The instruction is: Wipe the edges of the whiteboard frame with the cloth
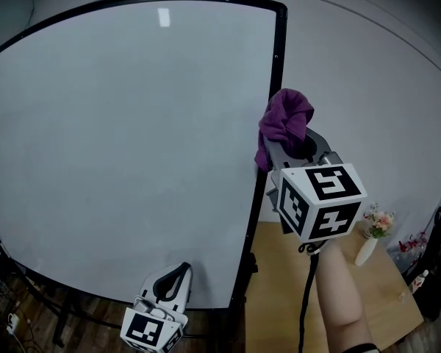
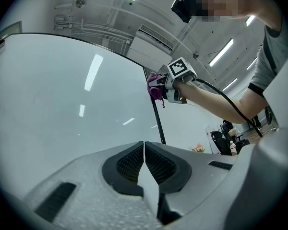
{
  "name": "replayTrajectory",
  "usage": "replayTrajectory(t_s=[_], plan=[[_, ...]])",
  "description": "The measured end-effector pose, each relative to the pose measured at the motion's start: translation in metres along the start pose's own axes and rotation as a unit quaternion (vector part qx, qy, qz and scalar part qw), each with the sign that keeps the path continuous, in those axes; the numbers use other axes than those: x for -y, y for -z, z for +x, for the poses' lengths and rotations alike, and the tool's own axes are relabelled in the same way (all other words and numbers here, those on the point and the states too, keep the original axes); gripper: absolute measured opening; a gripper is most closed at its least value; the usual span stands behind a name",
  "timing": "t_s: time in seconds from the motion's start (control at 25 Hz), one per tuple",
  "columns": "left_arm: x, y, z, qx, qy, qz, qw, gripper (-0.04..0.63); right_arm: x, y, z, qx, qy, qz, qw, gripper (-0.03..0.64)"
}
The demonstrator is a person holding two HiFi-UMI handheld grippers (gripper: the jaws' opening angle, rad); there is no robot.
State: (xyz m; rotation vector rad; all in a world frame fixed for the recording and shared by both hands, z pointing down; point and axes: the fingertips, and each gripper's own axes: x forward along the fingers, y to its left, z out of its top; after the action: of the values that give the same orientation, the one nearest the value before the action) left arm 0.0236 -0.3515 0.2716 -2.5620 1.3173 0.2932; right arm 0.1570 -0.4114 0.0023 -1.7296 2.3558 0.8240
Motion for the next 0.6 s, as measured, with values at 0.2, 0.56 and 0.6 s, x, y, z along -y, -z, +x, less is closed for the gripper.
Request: replayTrajectory(t_s=[0.2, 0.56, 0.6], plan=[[0.003, 0.003, -0.002, -0.003, 0.001, -0.003, 1.0, 0.017, -0.002, 0.011, -0.003, -0.006, 0.002, 0.002, 1.0, 0.081], [0.003, 0.003, -0.011, -0.005, 0.0, -0.005, 1.0, 0.017, -0.012, 0.029, -0.011, -0.02, 0.002, 0.011, 1.0, 0.081], [0.004, 0.003, -0.012, -0.006, 0.001, -0.005, 1.0, 0.017, -0.013, 0.032, -0.013, -0.022, 0.002, 0.01, 1.0, 0.081]])
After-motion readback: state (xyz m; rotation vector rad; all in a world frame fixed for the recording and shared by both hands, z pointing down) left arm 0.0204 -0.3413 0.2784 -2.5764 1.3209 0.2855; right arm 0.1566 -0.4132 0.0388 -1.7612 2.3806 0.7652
